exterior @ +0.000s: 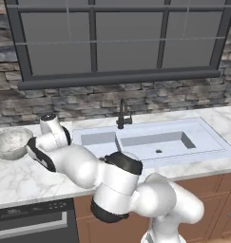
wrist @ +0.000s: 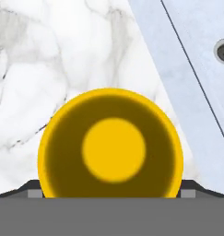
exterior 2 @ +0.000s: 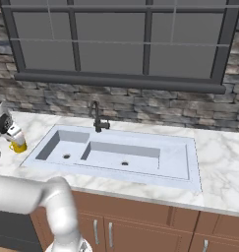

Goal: Pick the mug and place it in the sink. Pick the bowl and place it in the open cabinet and then close the cabinet.

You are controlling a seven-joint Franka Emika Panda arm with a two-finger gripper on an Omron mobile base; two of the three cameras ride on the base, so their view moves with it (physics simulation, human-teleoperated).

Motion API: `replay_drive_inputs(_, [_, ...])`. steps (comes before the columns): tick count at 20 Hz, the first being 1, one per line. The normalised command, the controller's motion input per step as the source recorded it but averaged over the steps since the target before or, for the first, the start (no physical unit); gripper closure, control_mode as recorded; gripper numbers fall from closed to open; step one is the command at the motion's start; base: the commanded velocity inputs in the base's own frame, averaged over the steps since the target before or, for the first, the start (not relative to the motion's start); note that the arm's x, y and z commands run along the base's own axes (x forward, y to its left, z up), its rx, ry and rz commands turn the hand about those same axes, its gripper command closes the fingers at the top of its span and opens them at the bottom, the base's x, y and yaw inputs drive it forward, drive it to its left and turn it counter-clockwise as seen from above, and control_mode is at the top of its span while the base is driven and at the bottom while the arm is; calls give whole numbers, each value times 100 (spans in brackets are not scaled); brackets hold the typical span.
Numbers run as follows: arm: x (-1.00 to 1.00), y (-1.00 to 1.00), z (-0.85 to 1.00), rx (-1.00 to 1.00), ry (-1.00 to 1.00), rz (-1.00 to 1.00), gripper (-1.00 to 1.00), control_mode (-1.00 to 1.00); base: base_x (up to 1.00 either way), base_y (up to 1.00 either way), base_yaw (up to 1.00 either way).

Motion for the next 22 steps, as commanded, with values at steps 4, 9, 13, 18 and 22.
replay_drive_inputs(4, [23,16,-9,0,0,0,-100,-100,0,0,0])
replay_drive_inputs(9, [0,9,-23,0,3,0,-100,-100,0,0,0])
replay_drive_inputs(13, [-1,0,-21,0,3,0,-100,-100,0,0,0])
replay_drive_inputs(18, [-6,0,-22,0,0,-1,100,-100,0,0,0])
replay_drive_inputs(22, [0,-9,0,0,0,0,100,-100,0,0,0])
